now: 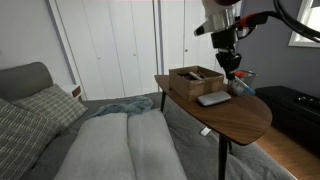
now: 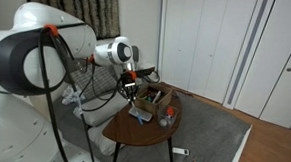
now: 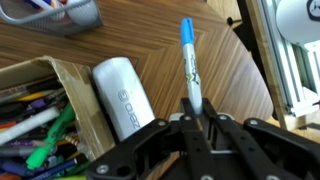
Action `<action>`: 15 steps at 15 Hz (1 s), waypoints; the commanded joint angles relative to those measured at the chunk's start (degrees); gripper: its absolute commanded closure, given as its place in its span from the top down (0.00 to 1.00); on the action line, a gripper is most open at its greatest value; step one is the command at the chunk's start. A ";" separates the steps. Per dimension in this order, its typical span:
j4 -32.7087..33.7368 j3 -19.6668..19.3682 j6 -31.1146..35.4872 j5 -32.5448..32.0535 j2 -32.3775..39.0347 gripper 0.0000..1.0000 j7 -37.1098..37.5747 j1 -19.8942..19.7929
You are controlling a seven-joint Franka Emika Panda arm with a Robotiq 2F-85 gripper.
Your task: Remove the blue pen from the office pen holder
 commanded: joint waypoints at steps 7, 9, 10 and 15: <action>5.45 2.14 1.79 -13.18 9.25 0.03 -5.01 0.23; 7.87 3.30 2.14 -10.94 9.45 0.03 -7.61 1.31; 9.42 3.71 2.11 -8.66 9.57 0.03 -8.80 1.82; 14.52 5.58 -0.49 -1.35 10.02 0.03 -10.54 3.09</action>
